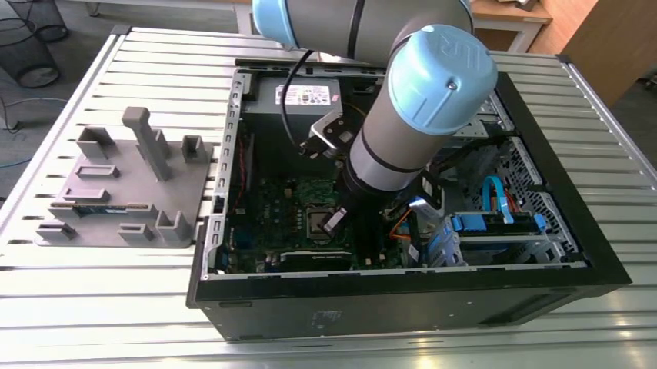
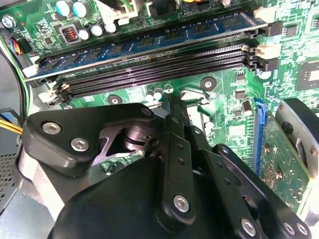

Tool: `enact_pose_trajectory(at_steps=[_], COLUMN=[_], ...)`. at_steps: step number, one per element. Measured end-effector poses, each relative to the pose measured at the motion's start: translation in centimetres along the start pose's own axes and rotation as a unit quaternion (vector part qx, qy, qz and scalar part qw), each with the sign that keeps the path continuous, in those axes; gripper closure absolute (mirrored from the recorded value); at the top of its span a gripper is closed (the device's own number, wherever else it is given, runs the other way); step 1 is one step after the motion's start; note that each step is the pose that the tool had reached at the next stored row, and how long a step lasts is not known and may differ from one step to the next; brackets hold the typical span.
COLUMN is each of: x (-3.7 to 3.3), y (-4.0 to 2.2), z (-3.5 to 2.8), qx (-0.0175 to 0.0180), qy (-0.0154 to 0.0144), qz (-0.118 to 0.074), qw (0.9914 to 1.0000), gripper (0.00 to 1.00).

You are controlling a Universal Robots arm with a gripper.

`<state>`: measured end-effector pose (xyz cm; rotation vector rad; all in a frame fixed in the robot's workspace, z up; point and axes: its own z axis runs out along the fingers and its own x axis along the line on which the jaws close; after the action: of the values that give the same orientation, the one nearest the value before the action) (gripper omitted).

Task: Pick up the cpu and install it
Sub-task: 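Install the first cpu locking lever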

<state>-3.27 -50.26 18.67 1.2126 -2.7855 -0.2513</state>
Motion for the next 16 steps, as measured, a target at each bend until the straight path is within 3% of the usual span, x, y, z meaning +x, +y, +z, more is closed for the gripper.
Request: enact_pose_trajectory(at_steps=[4, 9, 16], x=[0.00, 0.01, 0.01], y=[0.01, 0.15, 0.07], z=[-0.05, -0.77, -0.37], qx=[-0.0001, -0.0001, 0.0019], qy=[-0.0002, -0.0002, -0.0017], qz=[0.000, 0.000, 0.000], qw=[1.00000, 1.00000, 1.00000], gripper=[0.89, 0.89, 0.89])
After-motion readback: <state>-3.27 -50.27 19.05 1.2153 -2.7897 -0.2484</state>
